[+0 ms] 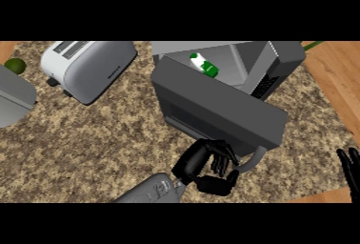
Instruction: Pick up the milk, place it into the microwave and close the microwave
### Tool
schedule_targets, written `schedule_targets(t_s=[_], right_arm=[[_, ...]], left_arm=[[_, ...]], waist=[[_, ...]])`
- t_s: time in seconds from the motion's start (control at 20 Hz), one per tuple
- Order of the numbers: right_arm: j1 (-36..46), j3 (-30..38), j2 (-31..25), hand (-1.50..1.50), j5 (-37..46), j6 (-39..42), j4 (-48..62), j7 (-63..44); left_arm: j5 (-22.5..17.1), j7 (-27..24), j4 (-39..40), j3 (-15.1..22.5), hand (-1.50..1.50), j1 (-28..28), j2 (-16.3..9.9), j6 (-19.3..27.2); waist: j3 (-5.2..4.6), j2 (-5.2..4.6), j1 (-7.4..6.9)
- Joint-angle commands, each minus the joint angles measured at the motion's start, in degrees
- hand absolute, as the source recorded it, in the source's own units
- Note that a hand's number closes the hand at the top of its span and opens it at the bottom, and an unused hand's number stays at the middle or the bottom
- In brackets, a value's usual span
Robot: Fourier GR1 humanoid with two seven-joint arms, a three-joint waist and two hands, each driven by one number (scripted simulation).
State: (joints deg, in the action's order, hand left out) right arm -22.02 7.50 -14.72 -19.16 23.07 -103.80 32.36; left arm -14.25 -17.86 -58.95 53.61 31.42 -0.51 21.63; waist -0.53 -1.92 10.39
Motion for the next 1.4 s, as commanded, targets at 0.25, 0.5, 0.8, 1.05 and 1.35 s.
schedule_targets(t_s=[0.25,0.5,0.8,1.05,1.35], right_arm=[[1.8,0.6,-1.5,-1.5,-3.5,1.5,-3.0,-1.7],[2.9,0.7,-2.8,-1.5,-5.1,2.5,-3.8,-3.2],[4.5,1.1,-4.6,-1.5,-8.1,4.3,-4.2,-4.5],[5.9,0.5,-5.1,-1.5,-10.6,5.3,-5.4,-5.6],[7.3,1.3,-7.2,-1.5,-12.5,6.2,-5.5,-7.2]], left_arm=[[-9.3,-7.0,-0.1,-2.8,-1.5,5.8,0.5,7.5],[-12.5,-8.1,2.2,-3.0,-1.5,9.8,0.5,8.7],[-16.2,-9.6,5.1,-3.6,-1.5,13.3,0.5,10.3],[-18.9,-10.2,6.8,-4.1,-1.5,16.6,0.5,11.7],[-21.8,-11.7,9.6,-4.4,-1.5,19.4,0.5,12.0]], waist=[[-0.03,-1.09,4.47],[0.06,-1.75,6.49],[0.18,-2.47,8.24],[0.19,-2.58,9.8],[0.22,-3.04,10.95]])
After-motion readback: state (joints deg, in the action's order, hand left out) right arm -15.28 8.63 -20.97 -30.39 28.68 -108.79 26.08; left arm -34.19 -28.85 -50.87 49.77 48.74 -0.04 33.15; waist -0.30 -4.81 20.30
